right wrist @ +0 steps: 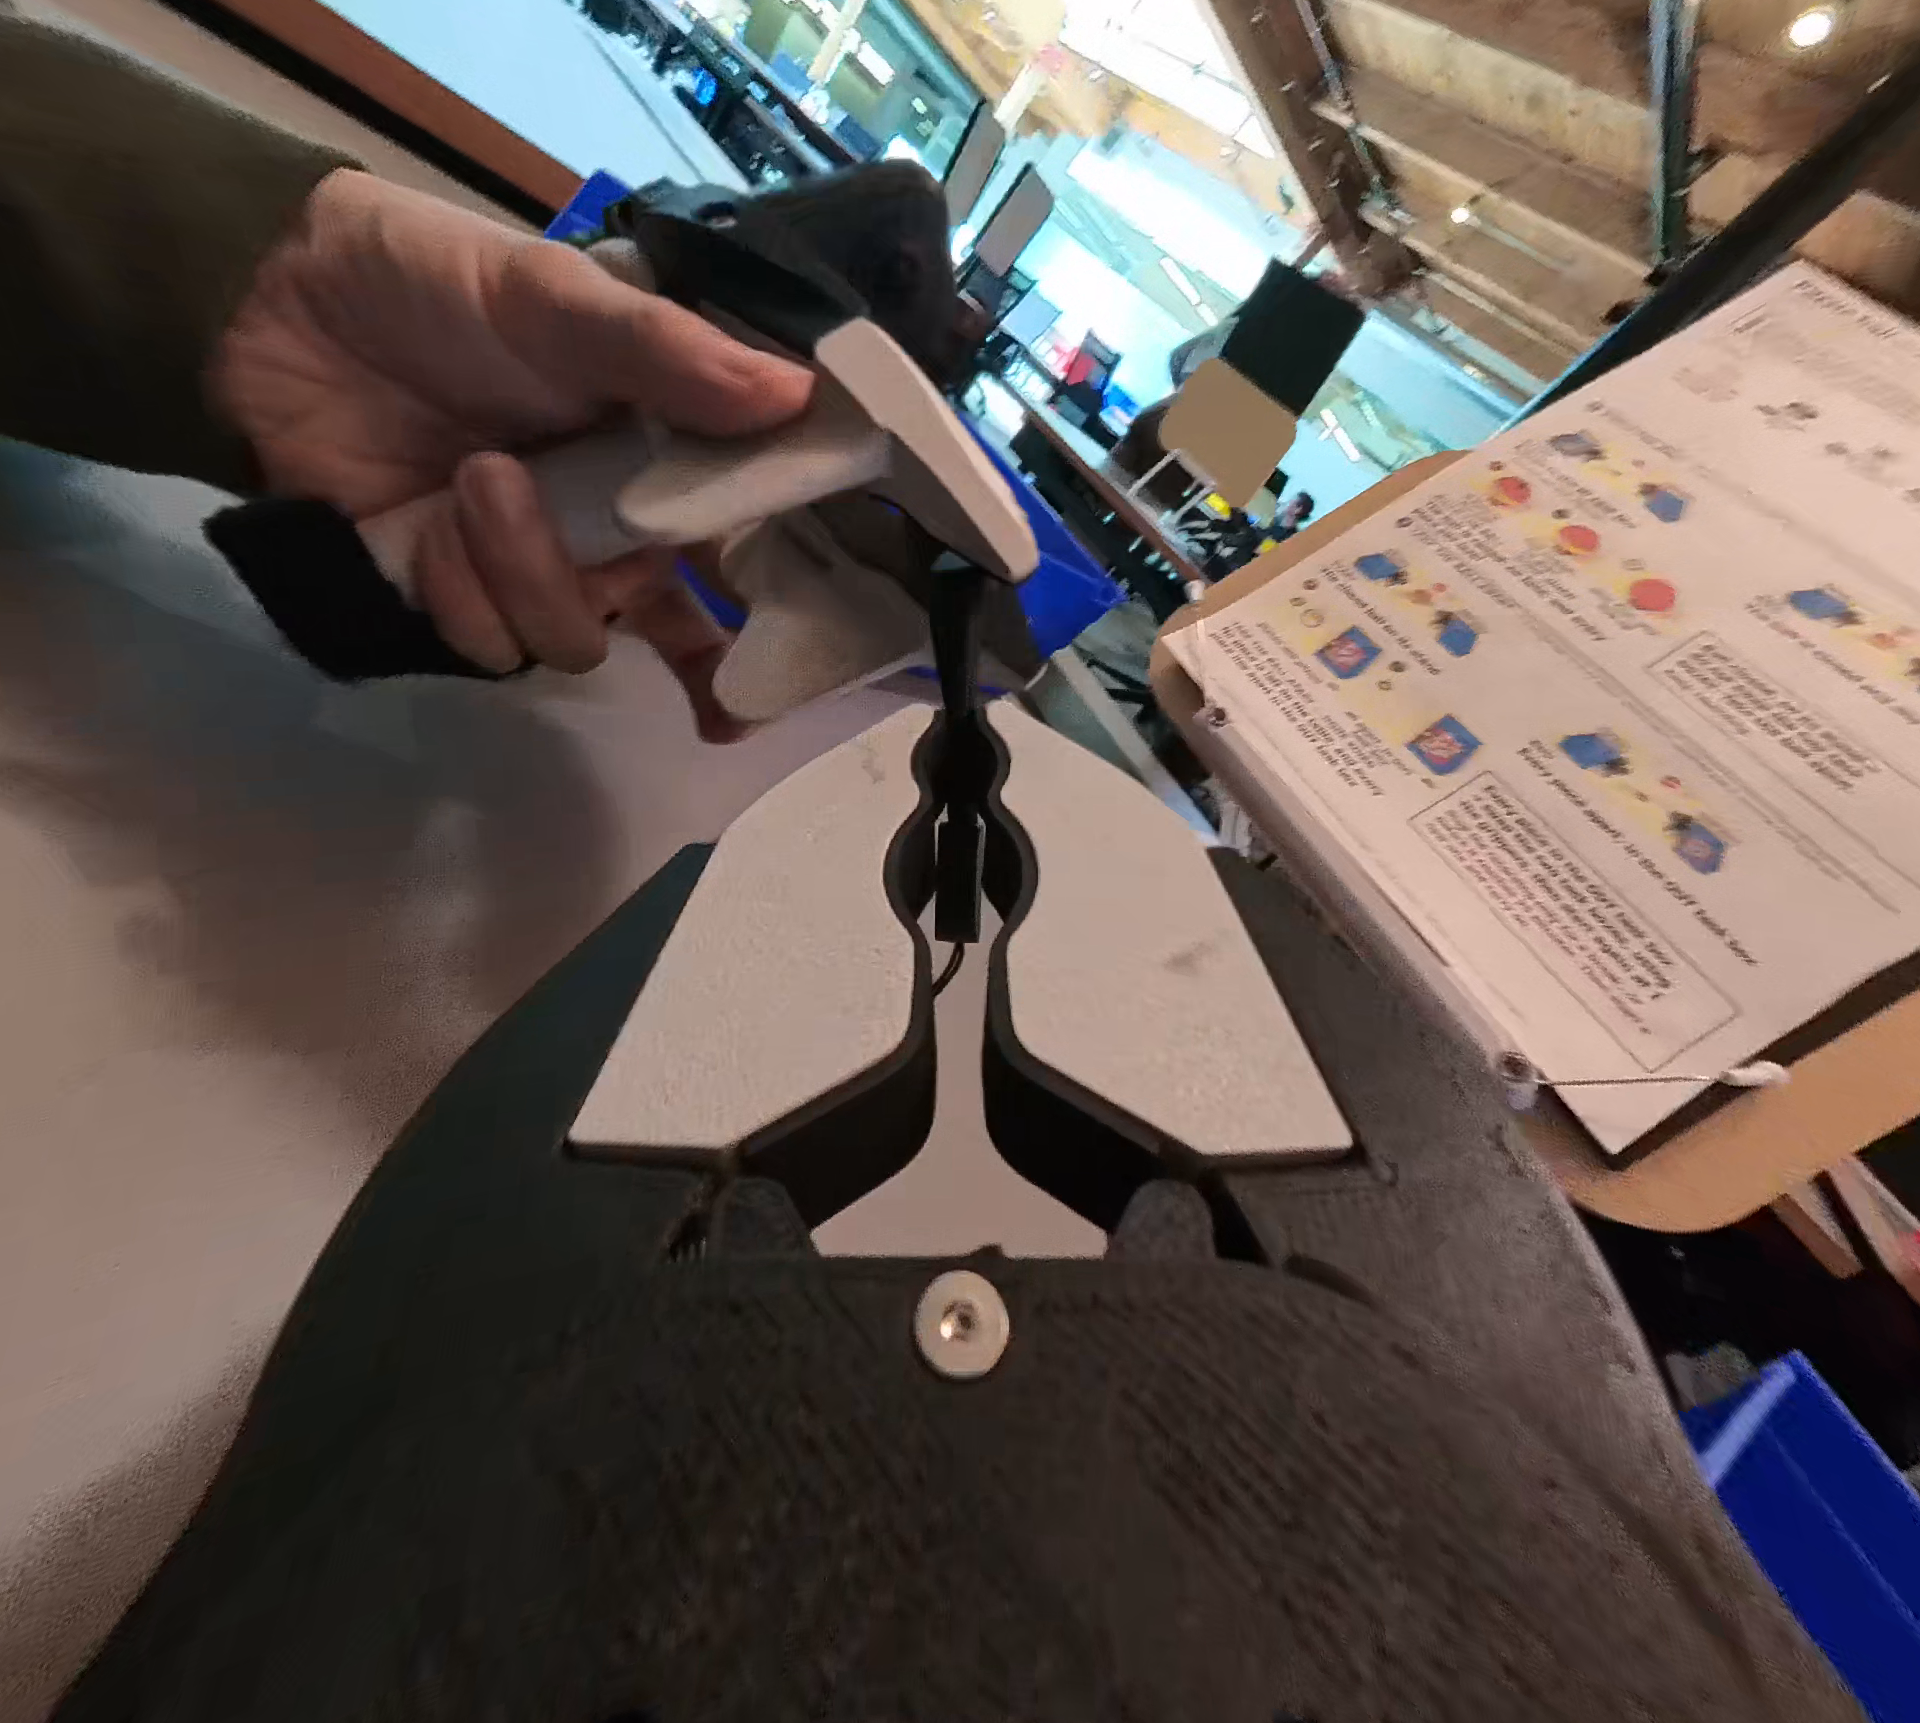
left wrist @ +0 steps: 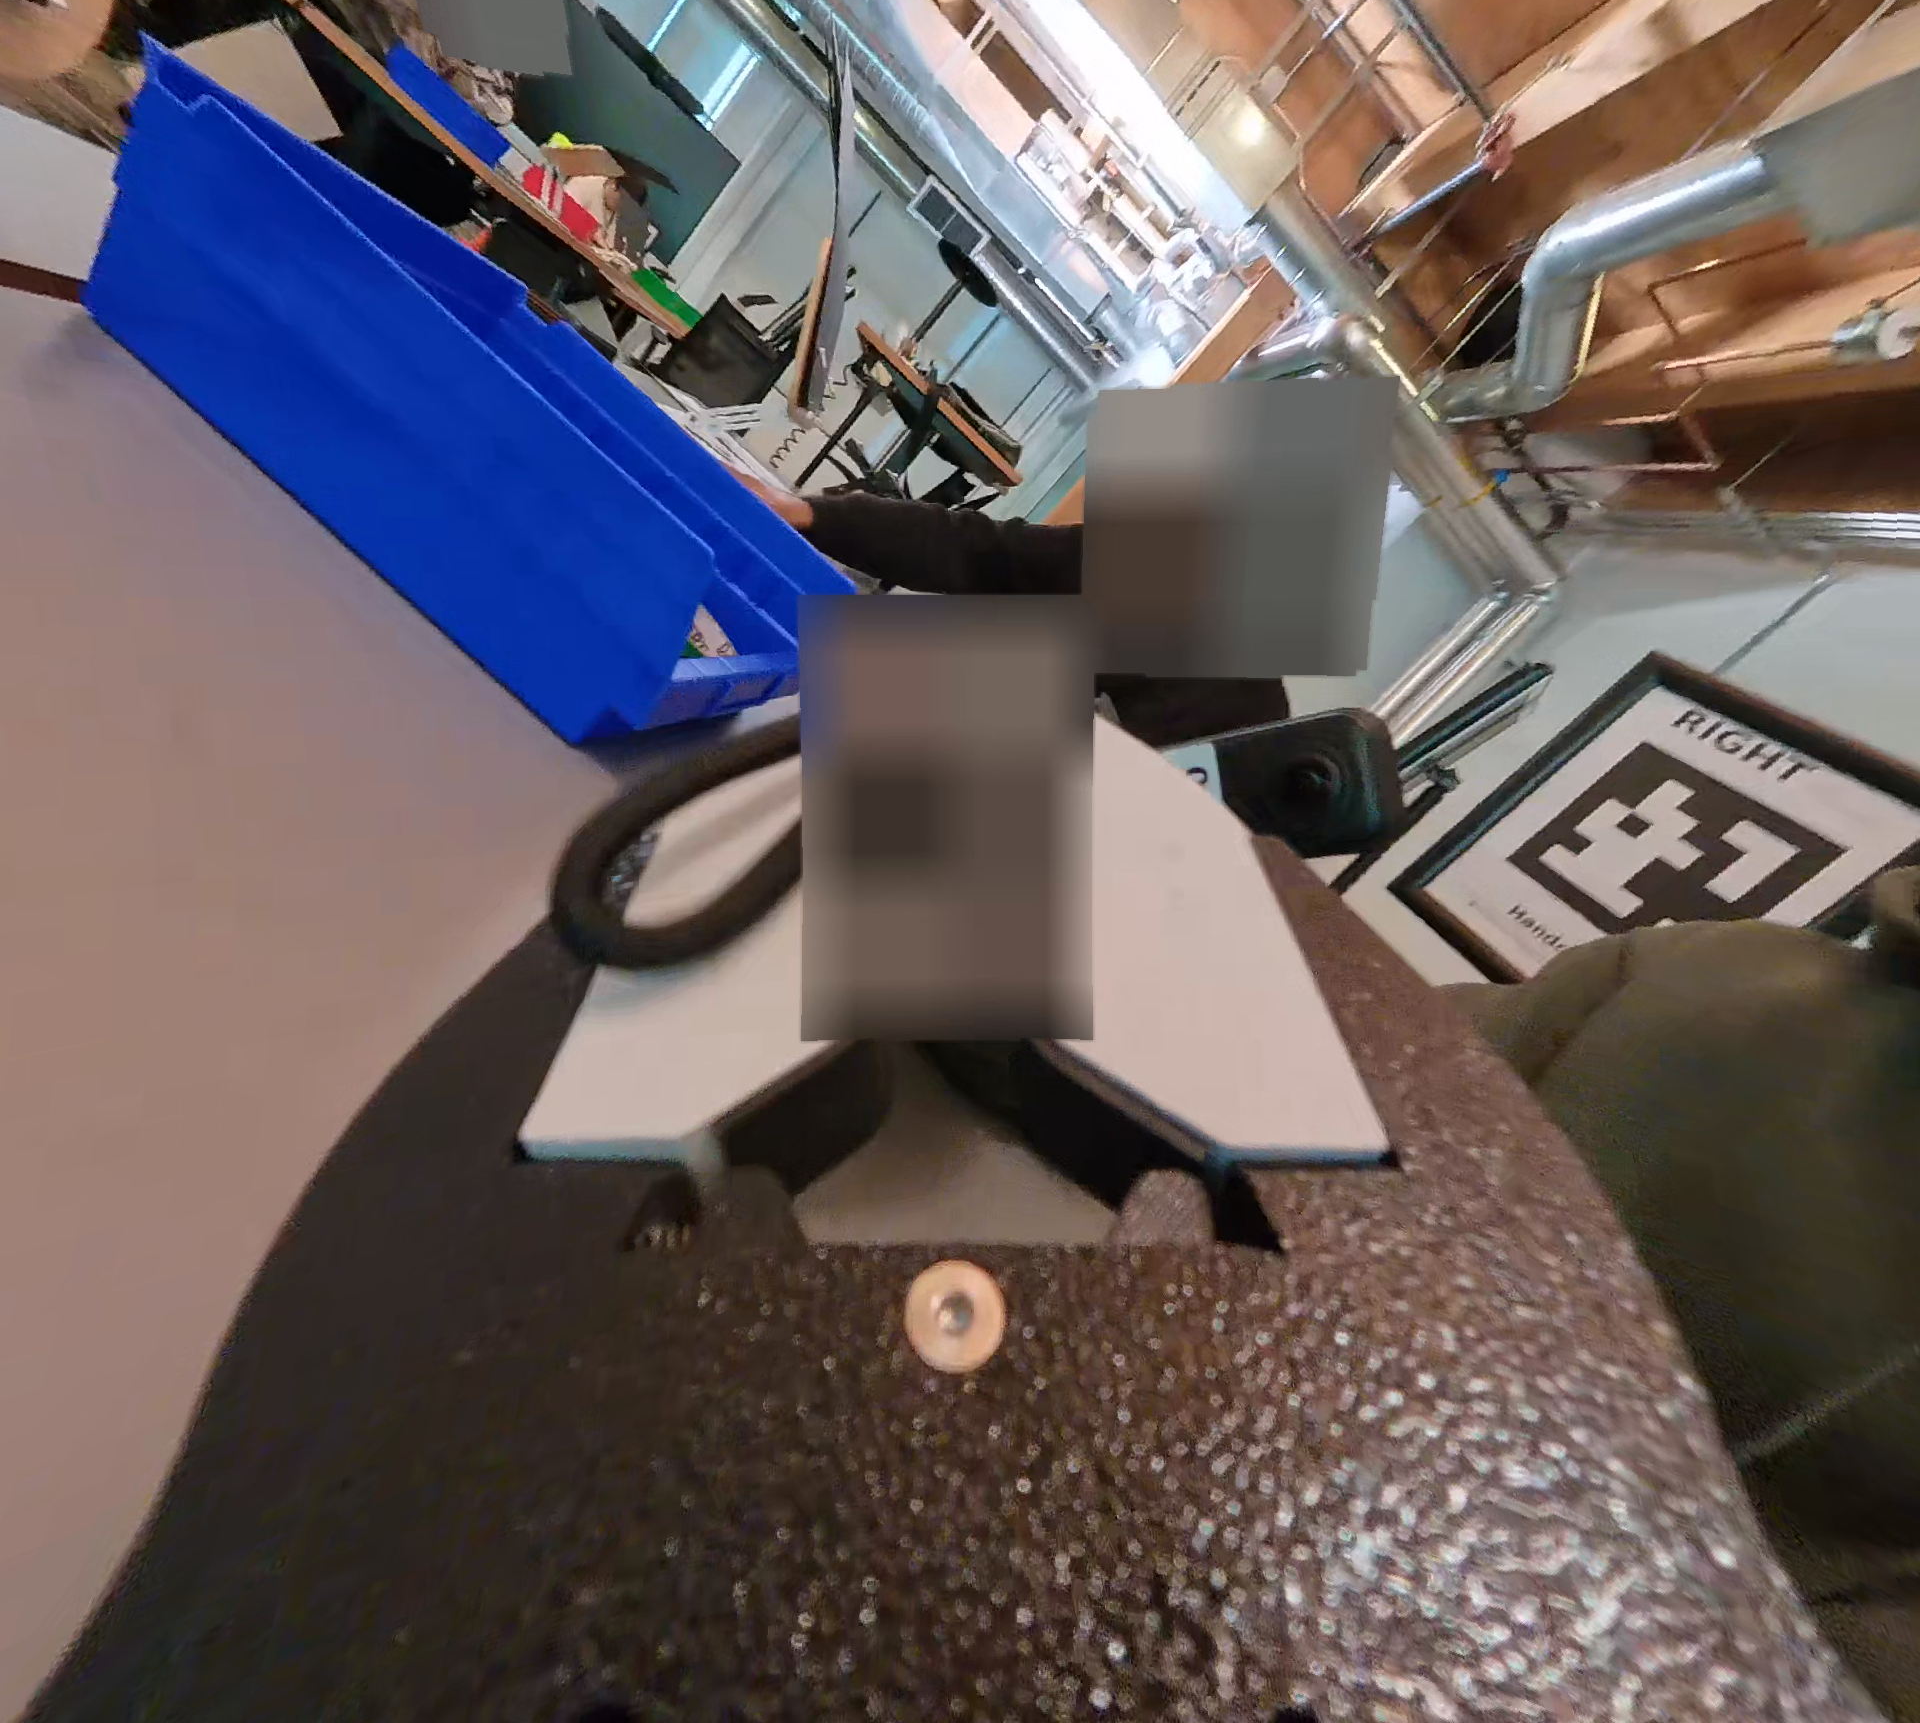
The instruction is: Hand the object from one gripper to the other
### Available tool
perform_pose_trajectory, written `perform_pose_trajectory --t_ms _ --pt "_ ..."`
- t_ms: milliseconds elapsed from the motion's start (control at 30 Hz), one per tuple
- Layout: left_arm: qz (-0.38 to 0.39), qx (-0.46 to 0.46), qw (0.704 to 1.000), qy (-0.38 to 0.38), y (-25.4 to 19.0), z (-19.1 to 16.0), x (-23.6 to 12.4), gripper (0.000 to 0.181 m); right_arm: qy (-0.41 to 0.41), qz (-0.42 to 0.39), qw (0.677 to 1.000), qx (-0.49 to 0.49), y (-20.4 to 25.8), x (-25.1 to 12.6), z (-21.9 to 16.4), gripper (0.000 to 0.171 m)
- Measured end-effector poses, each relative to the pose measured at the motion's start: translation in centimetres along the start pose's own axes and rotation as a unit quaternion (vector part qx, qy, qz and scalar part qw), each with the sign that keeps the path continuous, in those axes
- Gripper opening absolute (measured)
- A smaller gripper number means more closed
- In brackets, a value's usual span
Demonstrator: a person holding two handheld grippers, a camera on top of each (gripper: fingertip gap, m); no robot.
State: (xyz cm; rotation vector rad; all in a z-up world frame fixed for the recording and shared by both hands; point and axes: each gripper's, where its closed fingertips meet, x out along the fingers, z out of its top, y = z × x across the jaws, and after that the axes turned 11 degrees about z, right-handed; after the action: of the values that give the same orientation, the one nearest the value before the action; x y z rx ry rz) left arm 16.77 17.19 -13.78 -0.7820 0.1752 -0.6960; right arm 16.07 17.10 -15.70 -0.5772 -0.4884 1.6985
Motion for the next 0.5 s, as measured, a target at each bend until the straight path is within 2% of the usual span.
perform_pose_trajectory --t_ms 33,67,267,300,367,500 --pt "0.004 0.009 1.000 -0.006 0.1 0.0 -0.1 0.010 0.008 0.005 1.000 0.003 0.2 0.2 -0.3 0.003" --pt "0.007 0.016 1.000 -0.011 0.2 0.1 -0.2 0.006 0.014 0.008 1.000 0.008 0.3 0.3 -0.5 0.003" --pt "0.074 0.093 0.993 0.007 1.3 -0.4 -0.1 0.006 0.031 0.023 0.997 0.073 0.3 0.4 -1.9 0.004" --pt "0.101 0.108 0.989 0.003 1.9 -0.2 -0.1 0.006 0.033 0.014 0.997 0.071 0.1 0.4 -2.1 0.008" --pt "0.150 0.119 0.981 -0.001 2.8 0.1 -0.3 0.006 0.040 -0.039 0.997 0.047 -1.0 0.0 -2.1 0.033" --pt "0.229 0.111 0.967 -0.010 4.3 0.7 -0.8 0.006 0.052 -0.074 0.996 0.006 -1.5 0.0 -1.6 0.042"
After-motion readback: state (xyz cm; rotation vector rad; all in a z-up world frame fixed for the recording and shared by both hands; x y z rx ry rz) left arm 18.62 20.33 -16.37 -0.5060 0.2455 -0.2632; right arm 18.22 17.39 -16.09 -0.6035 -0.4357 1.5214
